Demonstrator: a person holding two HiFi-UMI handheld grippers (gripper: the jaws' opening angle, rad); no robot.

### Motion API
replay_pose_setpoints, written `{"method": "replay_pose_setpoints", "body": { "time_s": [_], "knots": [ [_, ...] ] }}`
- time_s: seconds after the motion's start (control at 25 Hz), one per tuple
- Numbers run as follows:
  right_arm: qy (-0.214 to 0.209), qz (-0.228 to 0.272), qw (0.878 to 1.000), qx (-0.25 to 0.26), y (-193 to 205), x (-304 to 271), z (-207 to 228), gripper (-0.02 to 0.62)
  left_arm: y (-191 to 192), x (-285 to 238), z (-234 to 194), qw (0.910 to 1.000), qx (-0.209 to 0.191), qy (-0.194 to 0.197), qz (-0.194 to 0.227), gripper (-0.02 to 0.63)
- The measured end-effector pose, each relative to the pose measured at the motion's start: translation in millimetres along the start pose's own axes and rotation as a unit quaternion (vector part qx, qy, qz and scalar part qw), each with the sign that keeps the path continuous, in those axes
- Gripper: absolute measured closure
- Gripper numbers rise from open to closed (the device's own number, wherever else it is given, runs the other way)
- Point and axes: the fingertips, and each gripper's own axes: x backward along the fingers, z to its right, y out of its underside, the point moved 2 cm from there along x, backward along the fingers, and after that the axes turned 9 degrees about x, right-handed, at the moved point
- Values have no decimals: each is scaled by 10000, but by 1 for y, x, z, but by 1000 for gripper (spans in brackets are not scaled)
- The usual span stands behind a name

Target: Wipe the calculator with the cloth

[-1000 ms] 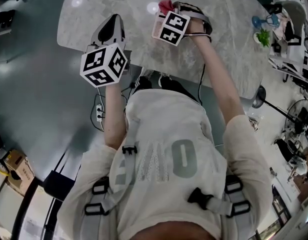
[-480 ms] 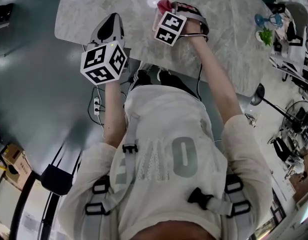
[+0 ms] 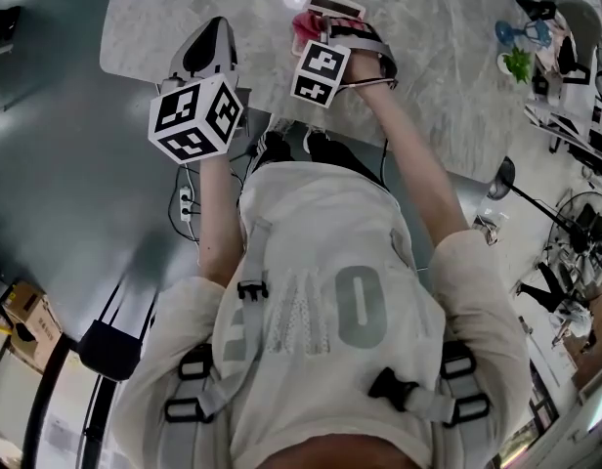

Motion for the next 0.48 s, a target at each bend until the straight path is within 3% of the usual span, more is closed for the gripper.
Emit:
{"method": "replay_pose_setpoints", "body": {
  "time_s": [0.48],
  "knots": [
    [-419,244,9987,136,-22,23,-51,540,-11,1,15,9997,-89,198,93,586]
  ]
}}
